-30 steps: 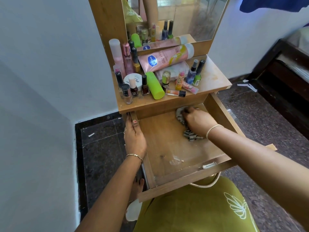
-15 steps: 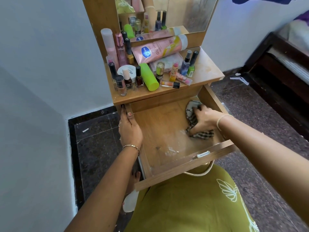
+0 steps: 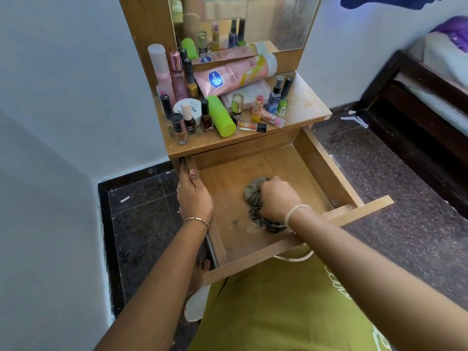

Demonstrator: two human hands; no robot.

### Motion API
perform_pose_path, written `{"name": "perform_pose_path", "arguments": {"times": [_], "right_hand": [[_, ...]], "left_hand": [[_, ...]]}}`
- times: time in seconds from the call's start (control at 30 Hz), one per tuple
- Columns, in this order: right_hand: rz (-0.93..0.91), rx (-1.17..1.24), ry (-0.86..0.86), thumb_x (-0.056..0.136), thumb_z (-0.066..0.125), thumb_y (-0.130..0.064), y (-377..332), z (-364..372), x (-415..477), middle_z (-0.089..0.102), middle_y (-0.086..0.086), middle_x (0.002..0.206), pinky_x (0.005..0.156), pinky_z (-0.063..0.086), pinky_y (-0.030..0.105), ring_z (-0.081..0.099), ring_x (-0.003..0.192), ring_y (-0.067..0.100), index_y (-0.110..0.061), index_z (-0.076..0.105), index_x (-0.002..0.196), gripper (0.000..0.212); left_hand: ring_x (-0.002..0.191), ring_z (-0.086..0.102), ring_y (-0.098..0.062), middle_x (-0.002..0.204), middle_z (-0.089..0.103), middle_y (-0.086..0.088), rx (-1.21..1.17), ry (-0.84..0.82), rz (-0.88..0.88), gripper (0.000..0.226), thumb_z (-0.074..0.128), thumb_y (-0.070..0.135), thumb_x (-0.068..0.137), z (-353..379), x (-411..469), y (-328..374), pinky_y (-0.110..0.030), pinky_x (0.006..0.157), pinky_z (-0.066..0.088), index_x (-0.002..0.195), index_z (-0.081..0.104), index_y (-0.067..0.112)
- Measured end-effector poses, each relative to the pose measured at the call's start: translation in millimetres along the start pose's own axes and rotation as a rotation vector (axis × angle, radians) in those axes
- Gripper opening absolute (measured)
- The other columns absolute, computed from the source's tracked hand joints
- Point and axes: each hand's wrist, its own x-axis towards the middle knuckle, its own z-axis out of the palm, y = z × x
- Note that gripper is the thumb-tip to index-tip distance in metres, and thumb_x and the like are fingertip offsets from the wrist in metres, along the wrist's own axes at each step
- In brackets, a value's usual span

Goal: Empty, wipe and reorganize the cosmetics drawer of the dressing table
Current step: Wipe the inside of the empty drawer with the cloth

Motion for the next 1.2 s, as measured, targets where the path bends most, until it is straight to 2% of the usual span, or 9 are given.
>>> {"name": "perform_pose_path", "arguments": {"times": [0.1,0.23,0.4,0.5,0.6,0.73,0.87,0.93,1.2], "right_hand": [[-0.127,0.038,0.009,0.083,0.064,-0.011,-38,9,-7,0.050,0.015,0.125,0.087,0.053,0.034,0.058,0.107,0.031,-0.005,0.060,0.115,0.033],[-0.277,-0.022,-0.002,0.082,0.065,-0.011,-68,18,-18,0.048,0.017,0.126,0.083,0.050,0.033,0.058,0.105,0.030,-0.004,0.060,0.113,0.032],[-0.467,-0.086,-0.188,0.083,0.066,-0.026,-55,11,-22,0.053,0.016,0.119,0.083,0.050,0.033,0.058,0.103,0.028,-0.006,0.064,0.106,0.031],[-0.524,-0.087,-0.229,0.081,0.067,-0.027,-43,6,-18,0.054,0.012,0.115,0.079,0.049,0.034,0.058,0.099,0.029,-0.012,0.060,0.117,0.039],[-0.549,-0.110,-0.272,0.075,0.074,-0.022,-34,2,-8,0.055,0.008,0.118,0.083,0.051,0.035,0.057,0.104,0.027,-0.019,0.057,0.124,0.052],[-0.480,-0.209,-0.314,0.072,0.076,-0.019,-10,-7,5,0.055,0.003,0.126,0.089,0.050,0.037,0.055,0.112,0.025,-0.022,0.053,0.131,0.063],[-0.343,-0.344,-0.337,0.071,0.073,-0.015,35,-26,8,0.065,0.004,0.111,0.069,0.047,0.028,0.061,0.098,0.023,-0.020,0.059,0.122,0.053],[-0.267,-0.417,-0.297,0.073,0.069,-0.014,60,-35,8,0.065,0.004,0.104,0.066,0.047,0.028,0.062,0.093,0.024,-0.018,0.062,0.112,0.041],[-0.104,-0.316,-0.073,0.080,0.068,-0.017,104,-19,10,0.064,0.007,0.114,0.088,0.053,0.038,0.062,0.105,0.029,-0.020,0.060,0.120,0.041]], "left_hand": [[0.132,0.038,-0.029,0.146,0.040,-0.005,0.012,-0.005,-0.004,0.045,0.023,0.037,0.102,0,2,-1,-0.048,0.107,0.031,0.145,0.030,0.027],[0.130,0.040,-0.030,0.145,0.042,-0.007,0.025,-0.003,0.008,0.045,0.023,0.037,0.102,-1,2,-2,-0.047,0.105,0.034,0.145,0.030,0.025],[0.127,0.044,-0.030,0.142,0.045,-0.009,0.024,0.008,0.020,0.044,0.024,0.035,0.102,0,3,-2,-0.043,0.102,0.035,0.144,0.031,0.025],[0.126,0.045,-0.029,0.140,0.046,-0.008,0.017,0.005,0.025,0.043,0.024,0.035,0.102,0,2,-2,-0.043,0.101,0.036,0.143,0.032,0.027],[0.127,0.043,-0.029,0.142,0.044,-0.008,0.022,0.001,0.016,0.044,0.024,0.036,0.102,0,1,-2,-0.040,0.101,0.035,0.144,0.030,0.026],[0.127,0.044,-0.028,0.141,0.045,-0.008,0.023,0.000,0.026,0.044,0.024,0.035,0.102,-1,0,-1,-0.037,0.099,0.035,0.144,0.031,0.026],[0.124,0.047,-0.027,0.138,0.048,-0.007,0.010,-0.010,0.033,0.043,0.024,0.034,0.102,-2,1,-2,-0.036,0.098,0.037,0.143,0.031,0.026],[0.123,0.048,-0.027,0.138,0.049,-0.008,0.009,-0.010,0.029,0.043,0.024,0.033,0.102,-1,2,-3,-0.036,0.098,0.037,0.143,0.032,0.026],[0.127,0.044,-0.027,0.141,0.046,-0.005,0.003,-0.018,0.028,0.044,0.023,0.035,0.102,-2,0,-4,-0.036,0.101,0.034,0.144,0.029,0.028]]}}
